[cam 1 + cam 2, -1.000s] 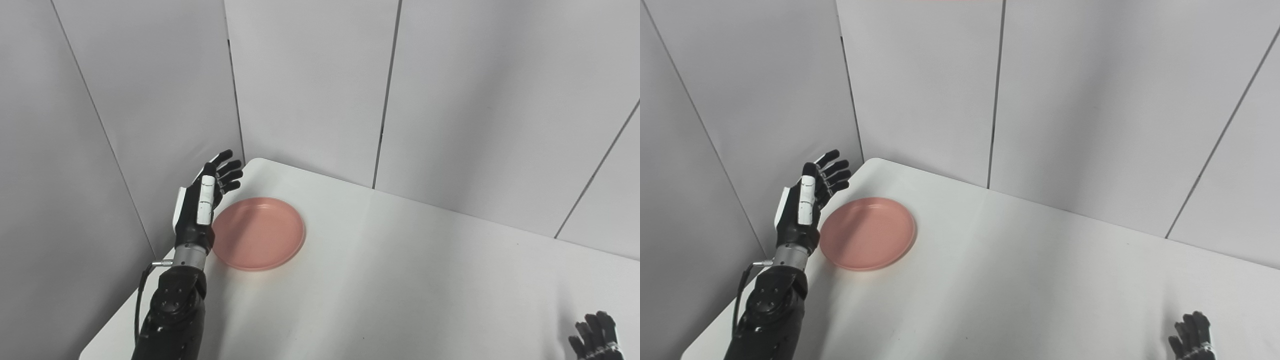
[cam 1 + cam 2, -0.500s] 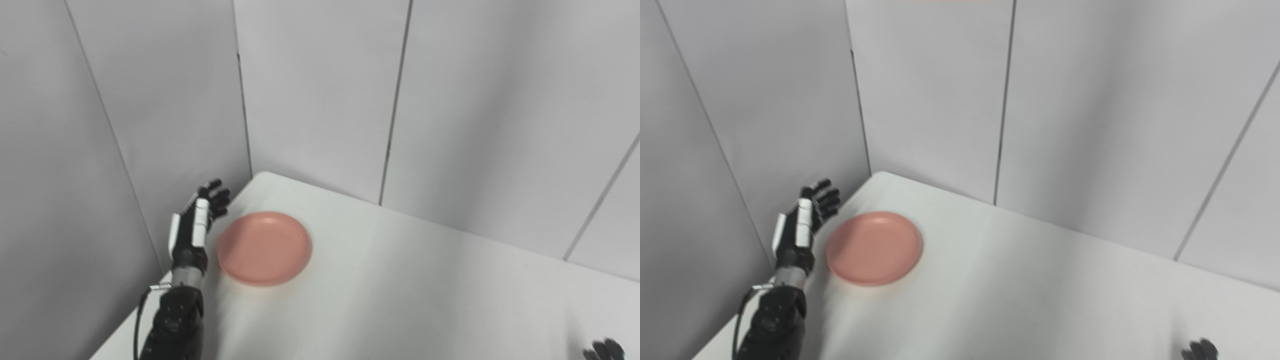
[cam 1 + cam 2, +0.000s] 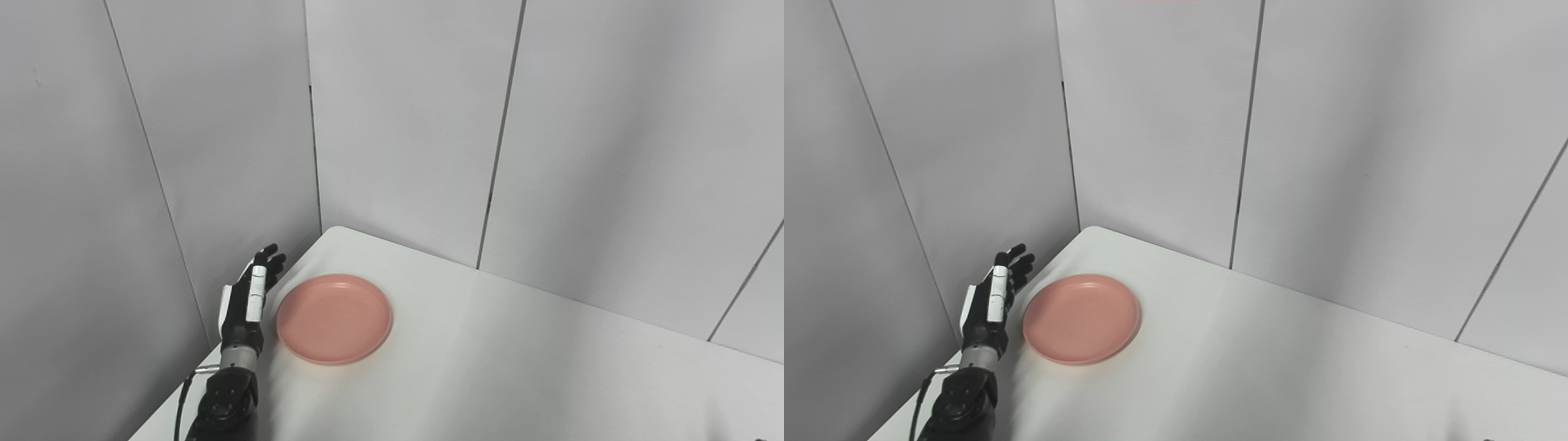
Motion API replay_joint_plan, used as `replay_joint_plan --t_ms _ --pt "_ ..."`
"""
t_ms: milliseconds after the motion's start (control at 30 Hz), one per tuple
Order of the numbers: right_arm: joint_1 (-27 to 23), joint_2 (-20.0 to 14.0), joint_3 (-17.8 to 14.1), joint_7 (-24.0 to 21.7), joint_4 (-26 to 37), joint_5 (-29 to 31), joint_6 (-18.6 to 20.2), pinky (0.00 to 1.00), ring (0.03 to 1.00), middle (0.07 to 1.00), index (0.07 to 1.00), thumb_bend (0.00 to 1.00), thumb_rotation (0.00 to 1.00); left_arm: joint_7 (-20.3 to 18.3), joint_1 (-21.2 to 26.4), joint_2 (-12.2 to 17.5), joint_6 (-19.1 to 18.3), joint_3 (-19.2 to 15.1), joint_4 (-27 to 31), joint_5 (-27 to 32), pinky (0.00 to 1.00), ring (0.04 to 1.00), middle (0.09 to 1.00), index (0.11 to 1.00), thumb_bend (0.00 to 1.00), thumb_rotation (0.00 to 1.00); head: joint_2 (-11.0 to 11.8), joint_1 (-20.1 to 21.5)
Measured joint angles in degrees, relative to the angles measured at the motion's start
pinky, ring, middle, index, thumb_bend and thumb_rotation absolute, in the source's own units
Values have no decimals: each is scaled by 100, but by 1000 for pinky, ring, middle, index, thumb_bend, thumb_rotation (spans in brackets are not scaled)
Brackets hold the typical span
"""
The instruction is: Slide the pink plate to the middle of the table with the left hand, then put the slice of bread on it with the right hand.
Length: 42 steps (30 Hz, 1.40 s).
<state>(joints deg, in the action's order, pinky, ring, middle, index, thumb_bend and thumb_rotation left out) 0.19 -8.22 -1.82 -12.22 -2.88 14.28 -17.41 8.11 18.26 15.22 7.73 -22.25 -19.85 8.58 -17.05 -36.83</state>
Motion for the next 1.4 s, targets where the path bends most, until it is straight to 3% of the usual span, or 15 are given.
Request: replay_joint_plan --t_ms 100,300,767,1400 --pt "-3 -12 -4 -30 -14 1 -6 1000 1000 1000 1000 682 815 -24 18 17 -1 53 -101 50 967 895 833 815 858 1000 -18 -26" --pt "-1 -20 -22 -44 -13 3 -8 1000 1000 1000 1000 703 804 -215 28 45 -1 134 -287 173 853 851 824 811 840 1000 -61 9" --pt "10 -19 -111 4 -5 -23 -7 1000 1000 1000 1000 727 794 -660 194 16 -145 317 -508 518 744 789 821 795 889 1000 -114 -9" --pt "20 -12 -127 66 9 -125 -7 1000 1000 1000 1000 715 789 -791 408 -292 3 675 -645 537 747 784 798 772 868 989 -237 202"
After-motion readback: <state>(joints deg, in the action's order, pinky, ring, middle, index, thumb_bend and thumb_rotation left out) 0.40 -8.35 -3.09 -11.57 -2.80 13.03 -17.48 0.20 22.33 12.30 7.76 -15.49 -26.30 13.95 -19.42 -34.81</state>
